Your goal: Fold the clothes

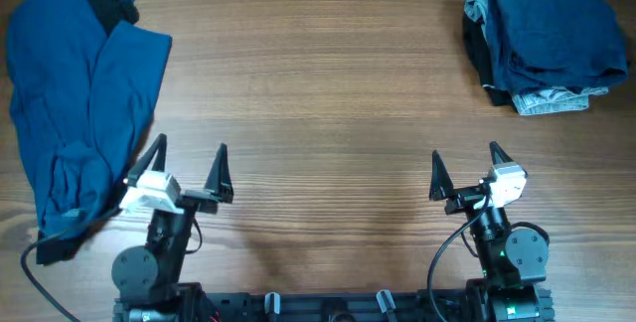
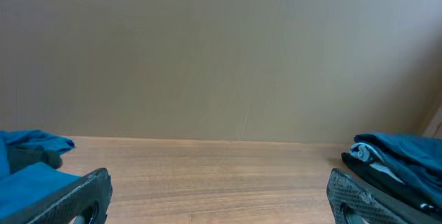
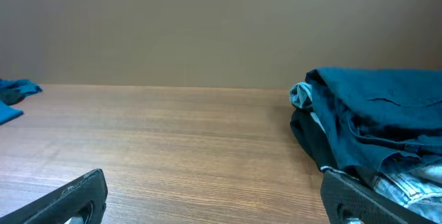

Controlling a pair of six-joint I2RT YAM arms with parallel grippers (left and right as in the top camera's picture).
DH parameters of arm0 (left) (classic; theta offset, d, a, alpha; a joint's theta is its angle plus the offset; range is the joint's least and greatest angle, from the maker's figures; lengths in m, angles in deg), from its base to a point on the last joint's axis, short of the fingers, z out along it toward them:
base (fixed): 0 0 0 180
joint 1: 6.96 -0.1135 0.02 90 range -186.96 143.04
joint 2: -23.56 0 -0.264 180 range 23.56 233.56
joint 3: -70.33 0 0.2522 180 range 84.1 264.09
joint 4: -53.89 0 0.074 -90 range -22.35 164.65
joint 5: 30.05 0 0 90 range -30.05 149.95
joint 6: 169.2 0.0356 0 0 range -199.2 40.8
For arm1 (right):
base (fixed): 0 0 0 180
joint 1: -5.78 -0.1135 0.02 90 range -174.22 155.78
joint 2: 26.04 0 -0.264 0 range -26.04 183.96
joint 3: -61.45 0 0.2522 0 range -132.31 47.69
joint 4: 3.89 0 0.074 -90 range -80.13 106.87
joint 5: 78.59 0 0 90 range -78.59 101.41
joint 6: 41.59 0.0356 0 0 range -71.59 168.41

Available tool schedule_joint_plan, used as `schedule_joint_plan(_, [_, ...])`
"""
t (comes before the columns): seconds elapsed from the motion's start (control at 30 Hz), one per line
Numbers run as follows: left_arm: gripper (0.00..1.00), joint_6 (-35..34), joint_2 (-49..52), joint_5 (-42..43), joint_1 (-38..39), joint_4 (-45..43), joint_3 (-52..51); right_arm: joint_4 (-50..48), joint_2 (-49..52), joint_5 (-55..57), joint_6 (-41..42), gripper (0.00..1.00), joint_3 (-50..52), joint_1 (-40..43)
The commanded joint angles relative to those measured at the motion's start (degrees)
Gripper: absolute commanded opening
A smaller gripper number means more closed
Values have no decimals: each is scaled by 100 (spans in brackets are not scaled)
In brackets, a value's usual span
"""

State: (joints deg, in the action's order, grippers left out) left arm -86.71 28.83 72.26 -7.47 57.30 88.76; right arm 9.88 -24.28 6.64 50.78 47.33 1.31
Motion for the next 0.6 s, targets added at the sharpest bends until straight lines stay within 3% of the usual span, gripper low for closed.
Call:
schedule_joint_plan(0.0, [100,109,-417,111,-81,-17,-299,-15,-9,96,79,99,7,-17])
schedule_joint_plan(0.2, [100,109,-516,225,-127,114,-428,-15,-9,96,81,100,7,-17])
schedule_joint_plan(0.33, [100,66,-516,442,-127,1370,-428,-15,-9,96,76,100,7,-17])
schedule_joint_plan(0.57, [100,68,-511,501,-127,1320,-428,-13,-9,96,79,100,7,-17])
